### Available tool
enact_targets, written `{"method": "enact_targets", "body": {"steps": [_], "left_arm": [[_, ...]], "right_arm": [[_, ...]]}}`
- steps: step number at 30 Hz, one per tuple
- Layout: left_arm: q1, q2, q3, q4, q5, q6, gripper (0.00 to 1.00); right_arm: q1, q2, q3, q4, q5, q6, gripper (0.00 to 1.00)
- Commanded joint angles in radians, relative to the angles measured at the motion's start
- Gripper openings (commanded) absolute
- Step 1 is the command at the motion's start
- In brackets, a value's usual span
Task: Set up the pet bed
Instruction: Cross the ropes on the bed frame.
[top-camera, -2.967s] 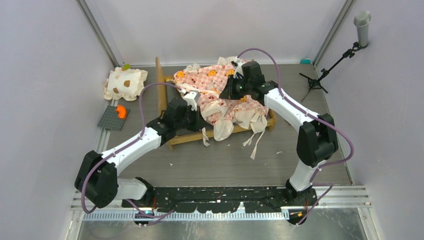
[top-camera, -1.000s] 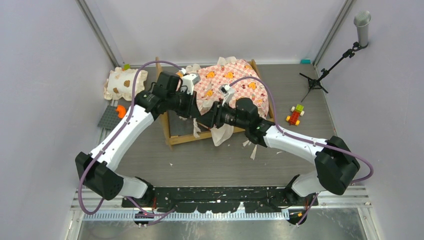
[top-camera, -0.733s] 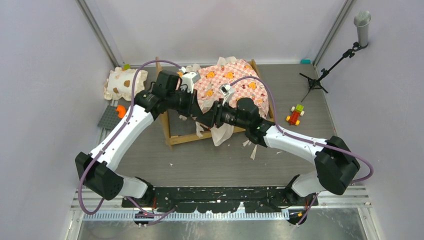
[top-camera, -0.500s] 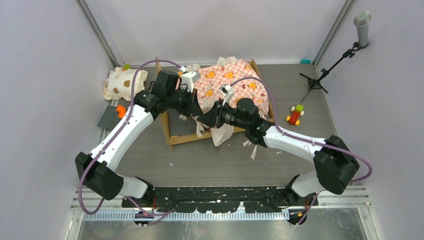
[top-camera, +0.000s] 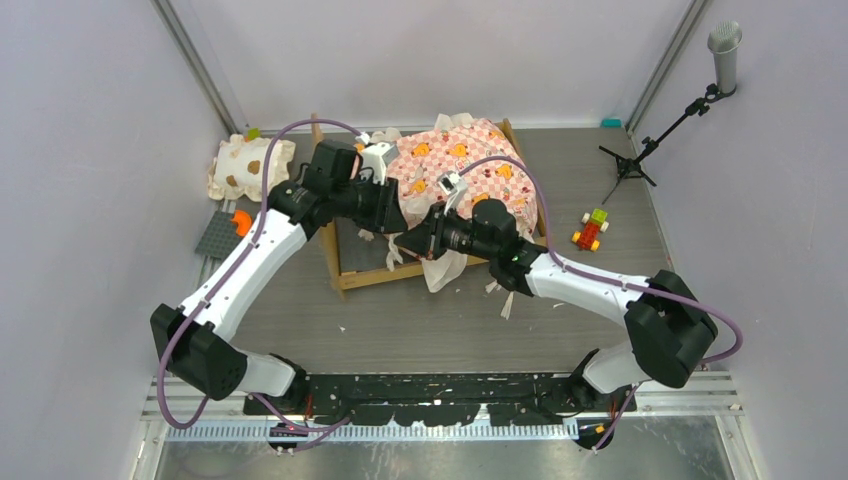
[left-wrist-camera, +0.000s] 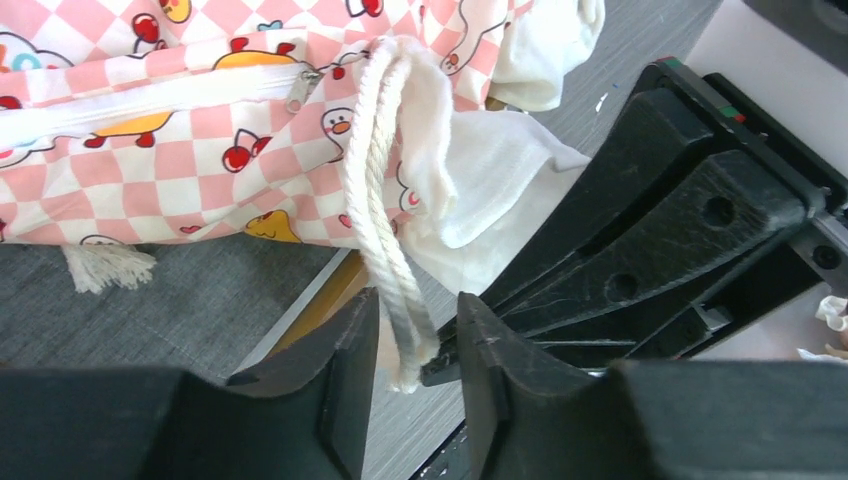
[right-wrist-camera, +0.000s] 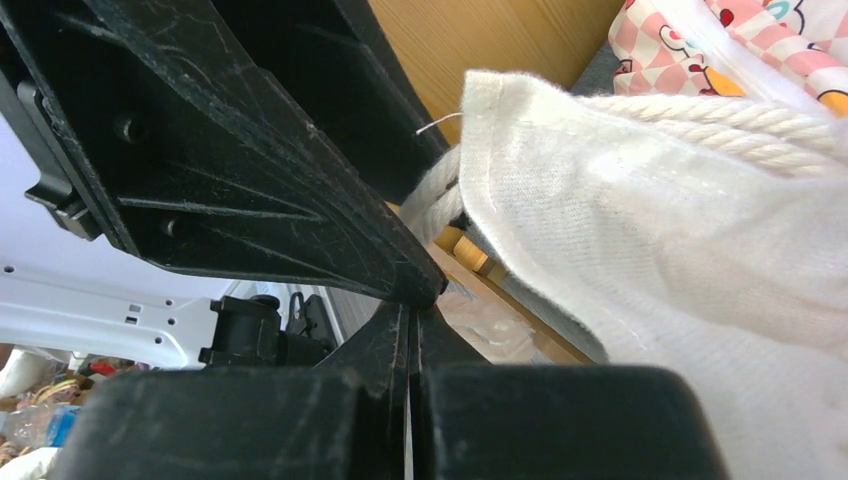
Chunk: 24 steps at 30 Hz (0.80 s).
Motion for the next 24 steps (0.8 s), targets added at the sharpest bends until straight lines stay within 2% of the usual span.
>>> {"method": "enact_targets", "body": {"steps": [1, 6, 9, 17, 20, 24], "left_arm": [[-0.009, -0.046, -0.008, 0.027, 0.023, -0.021, 0.42], [-0.004, -0.063, -0.023, 0.036, 0.019, -0.024, 0.43], [-0.004, -0.062, -0.025, 0.038, 0.034, -0.028, 0.35], [-0.001, -0.067, -0.032, 0.039, 0.046, -0.027, 0.05], [0.002, -0.064, -0.032, 0.027, 0.042, -0.017, 0.0], [0.006, -0.067, -0.026, -0.006, 0.007, 0.009, 0.0]], "right_arm": [[0.004, -0.041, -0.002, 0.038, 0.036, -0.016, 0.01], [0.005, -0.072, -0.02, -0.001, 0.075, -0.039, 0.01], [0.005, -0.079, -0.019, -0.02, 0.088, -0.049, 0.01], [0.006, -0.088, -0.021, -0.043, 0.11, -0.059, 0.01], [0.006, -0.095, -0.022, -0.059, 0.126, -0.066, 0.01], [0.006, -0.107, -0.018, -0.105, 0.163, -0.088, 0.01]]}}
